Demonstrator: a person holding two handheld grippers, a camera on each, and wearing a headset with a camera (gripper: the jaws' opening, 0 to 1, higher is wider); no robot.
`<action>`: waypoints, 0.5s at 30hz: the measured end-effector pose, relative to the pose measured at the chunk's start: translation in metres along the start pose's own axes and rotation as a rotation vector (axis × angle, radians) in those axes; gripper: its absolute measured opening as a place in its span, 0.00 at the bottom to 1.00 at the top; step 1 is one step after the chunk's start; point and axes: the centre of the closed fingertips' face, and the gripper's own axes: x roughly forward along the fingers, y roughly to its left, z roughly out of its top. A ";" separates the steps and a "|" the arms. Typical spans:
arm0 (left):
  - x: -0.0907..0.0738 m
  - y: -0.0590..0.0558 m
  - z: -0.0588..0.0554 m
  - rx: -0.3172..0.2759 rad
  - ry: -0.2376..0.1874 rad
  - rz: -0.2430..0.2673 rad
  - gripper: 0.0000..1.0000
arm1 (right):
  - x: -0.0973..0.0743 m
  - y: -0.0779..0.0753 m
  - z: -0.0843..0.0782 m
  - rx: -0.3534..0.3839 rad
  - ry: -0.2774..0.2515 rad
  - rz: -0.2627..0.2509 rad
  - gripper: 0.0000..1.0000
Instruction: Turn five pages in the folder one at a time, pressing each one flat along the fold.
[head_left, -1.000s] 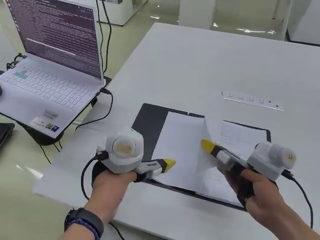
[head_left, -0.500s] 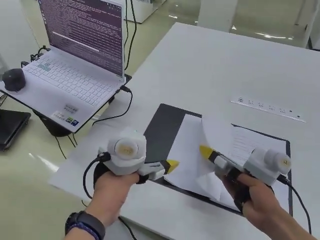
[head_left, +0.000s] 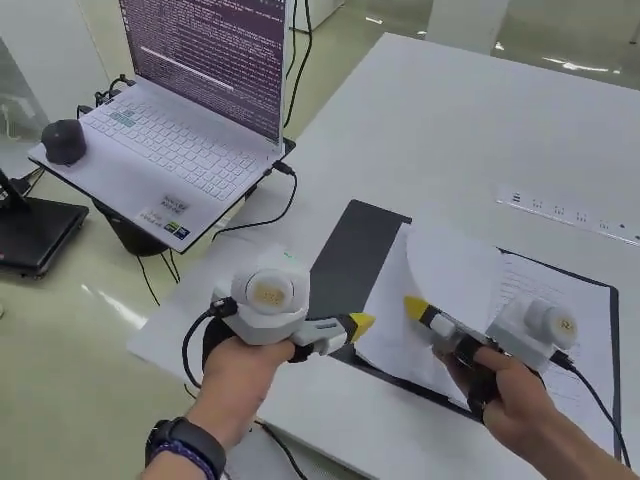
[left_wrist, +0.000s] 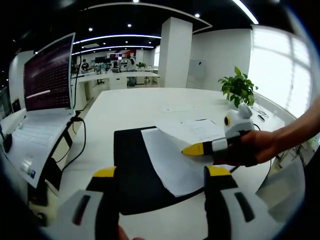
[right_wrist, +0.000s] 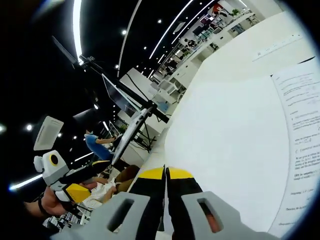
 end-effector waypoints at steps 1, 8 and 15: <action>0.000 0.000 0.000 0.001 0.001 0.001 0.68 | 0.002 -0.002 -0.002 0.004 0.005 -0.006 0.00; -0.003 0.003 -0.005 -0.007 0.006 0.004 0.68 | 0.016 -0.017 -0.015 0.031 0.039 -0.038 0.00; -0.005 0.007 -0.008 -0.013 0.013 0.013 0.68 | 0.027 -0.034 -0.029 0.055 0.076 -0.069 0.00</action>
